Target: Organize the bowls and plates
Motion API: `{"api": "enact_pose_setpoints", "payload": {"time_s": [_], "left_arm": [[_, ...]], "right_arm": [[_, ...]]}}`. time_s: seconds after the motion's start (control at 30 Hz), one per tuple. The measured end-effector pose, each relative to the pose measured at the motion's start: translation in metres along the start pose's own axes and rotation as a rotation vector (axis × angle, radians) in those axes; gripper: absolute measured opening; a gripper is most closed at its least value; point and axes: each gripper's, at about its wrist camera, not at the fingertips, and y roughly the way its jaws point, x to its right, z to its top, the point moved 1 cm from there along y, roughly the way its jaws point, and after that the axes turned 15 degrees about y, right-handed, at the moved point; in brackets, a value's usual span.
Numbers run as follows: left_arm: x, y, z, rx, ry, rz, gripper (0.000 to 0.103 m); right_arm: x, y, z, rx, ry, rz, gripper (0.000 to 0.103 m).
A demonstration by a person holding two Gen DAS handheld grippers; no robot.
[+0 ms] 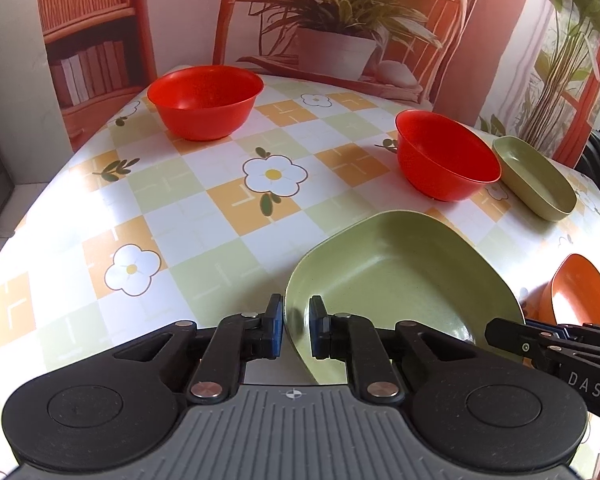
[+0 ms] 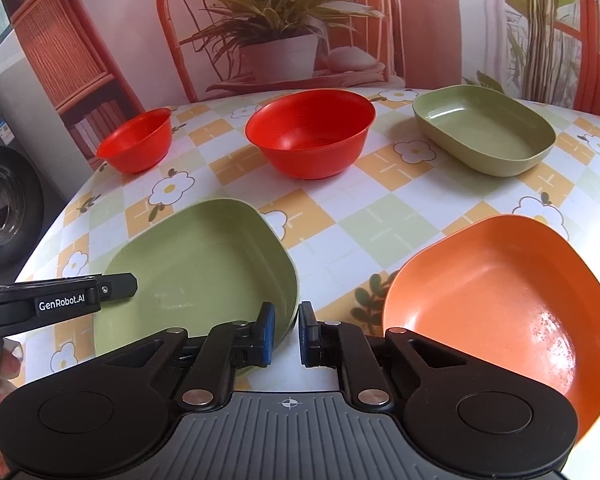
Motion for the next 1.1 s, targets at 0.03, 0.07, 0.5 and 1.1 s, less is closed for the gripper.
{"api": "enact_pose_setpoints", "payload": {"time_s": [0.03, 0.07, 0.5, 1.1], "left_arm": [[0.000, 0.000, 0.000, -0.002, 0.002, 0.002, 0.014], [0.000, 0.000, 0.000, -0.002, 0.002, 0.002, 0.014], [-0.002, 0.003, -0.003, -0.012, -0.005, -0.013, 0.014], [-0.001, -0.016, 0.003, 0.033, 0.017, 0.006, 0.014]], "right_arm": [[0.000, 0.000, 0.000, 0.001, 0.000, 0.001, 0.011], [0.000, 0.000, 0.001, 0.002, 0.003, 0.004, 0.011], [0.001, 0.001, 0.001, 0.000, 0.009, 0.003, 0.011], [-0.001, -0.011, 0.004, 0.035, 0.017, 0.035, 0.011]]}}
